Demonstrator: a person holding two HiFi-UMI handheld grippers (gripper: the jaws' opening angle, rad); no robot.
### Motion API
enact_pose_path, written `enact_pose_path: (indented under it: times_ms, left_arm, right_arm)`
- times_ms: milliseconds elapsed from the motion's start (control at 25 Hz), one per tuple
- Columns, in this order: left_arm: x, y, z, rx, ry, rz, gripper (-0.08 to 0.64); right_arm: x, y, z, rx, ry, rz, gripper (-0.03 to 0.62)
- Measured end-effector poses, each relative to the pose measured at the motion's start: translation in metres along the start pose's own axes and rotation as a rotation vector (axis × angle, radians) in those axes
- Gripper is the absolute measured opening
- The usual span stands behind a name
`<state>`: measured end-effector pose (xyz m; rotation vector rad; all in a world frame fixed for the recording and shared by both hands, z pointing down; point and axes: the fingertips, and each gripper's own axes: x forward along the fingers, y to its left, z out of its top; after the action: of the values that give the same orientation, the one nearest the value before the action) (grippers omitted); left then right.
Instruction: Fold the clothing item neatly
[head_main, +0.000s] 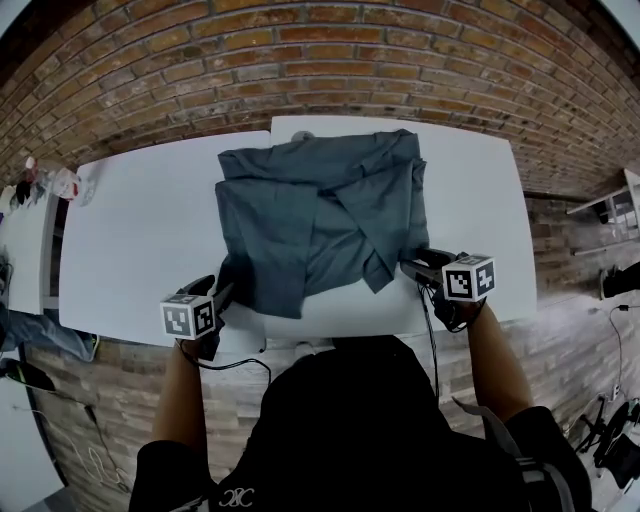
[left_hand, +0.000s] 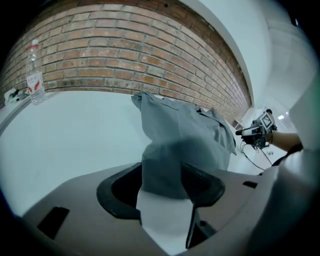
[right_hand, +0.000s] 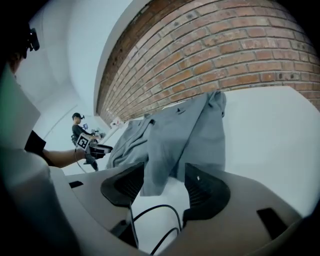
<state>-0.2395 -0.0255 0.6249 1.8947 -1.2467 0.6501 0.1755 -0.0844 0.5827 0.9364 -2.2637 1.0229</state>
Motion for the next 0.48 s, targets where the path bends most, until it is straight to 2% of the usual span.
enact_pose_path:
  times_ms: [120, 200, 360, 480]
  left_arm:
    - [0.002, 0.004, -0.012, 0.036, 0.022, 0.026, 0.221]
    - [0.006, 0.011, -0.014, 0.030, 0.030, 0.034, 0.221]
    - [0.018, 0.014, -0.020, -0.015, 0.057, 0.039, 0.220]
    - [0.025, 0.014, -0.024, -0.008, 0.090, 0.100, 0.213]
  right_arm:
    - [0.006, 0.011, -0.020, 0.006, 0.037, 0.012, 0.255]
    - [0.007, 0.011, -0.023, 0.046, 0.027, 0.008, 0.255]
    - [0.012, 0.005, -0.020, 0.214, -0.042, 0.017, 0.253]
    - [0.017, 0.002, -0.019, 0.320, -0.054, 0.032, 0.252]
